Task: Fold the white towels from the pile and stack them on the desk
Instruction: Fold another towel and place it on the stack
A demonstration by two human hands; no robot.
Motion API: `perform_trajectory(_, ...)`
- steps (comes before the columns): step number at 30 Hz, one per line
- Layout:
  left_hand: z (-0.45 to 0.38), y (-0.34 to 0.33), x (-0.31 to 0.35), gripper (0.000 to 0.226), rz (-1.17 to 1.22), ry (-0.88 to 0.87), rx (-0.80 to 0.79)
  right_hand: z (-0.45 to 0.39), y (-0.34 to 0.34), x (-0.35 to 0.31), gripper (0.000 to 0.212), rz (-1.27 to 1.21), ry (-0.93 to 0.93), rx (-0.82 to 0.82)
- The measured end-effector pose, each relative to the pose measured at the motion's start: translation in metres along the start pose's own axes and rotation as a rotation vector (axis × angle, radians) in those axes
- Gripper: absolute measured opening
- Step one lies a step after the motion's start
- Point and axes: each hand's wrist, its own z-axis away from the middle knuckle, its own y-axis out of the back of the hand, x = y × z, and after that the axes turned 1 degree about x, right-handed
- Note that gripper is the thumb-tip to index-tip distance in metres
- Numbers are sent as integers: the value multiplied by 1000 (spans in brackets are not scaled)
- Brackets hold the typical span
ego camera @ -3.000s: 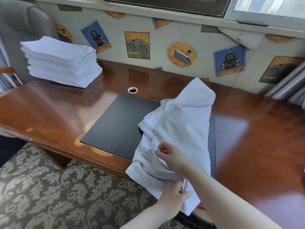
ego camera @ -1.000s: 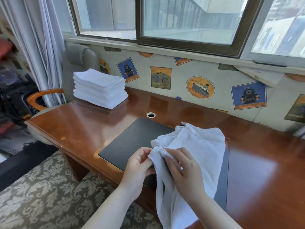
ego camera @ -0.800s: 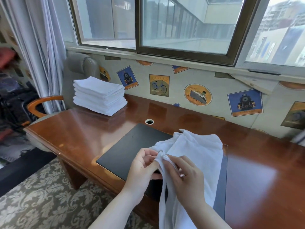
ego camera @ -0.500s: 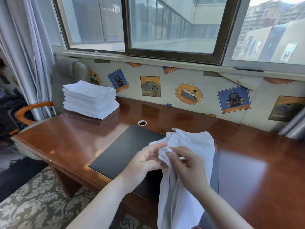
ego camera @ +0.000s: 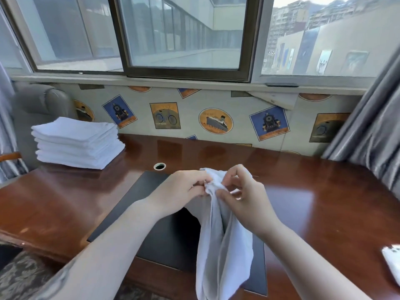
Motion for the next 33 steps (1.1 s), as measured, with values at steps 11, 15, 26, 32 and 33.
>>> perform_trajectory(11,-36,-39,7,10,421,129,515,56,44,63,71,691,-371,3)
perform_trajectory(15,-51,-39,1,7,437,143,606,77,78,68,83,849,-338,-104)
perform_trajectory(26,-80,-43,1,12,466,107,621,93,86,51,15,1148,172,-163)
perform_trajectory(32,-84,-30,-17,13,454,132,607,108,106,36,28,1072,175,-312)
perform_trajectory(33,-85,-27,-19,15,460,140,615,108,113,33,30,1044,180,-314)
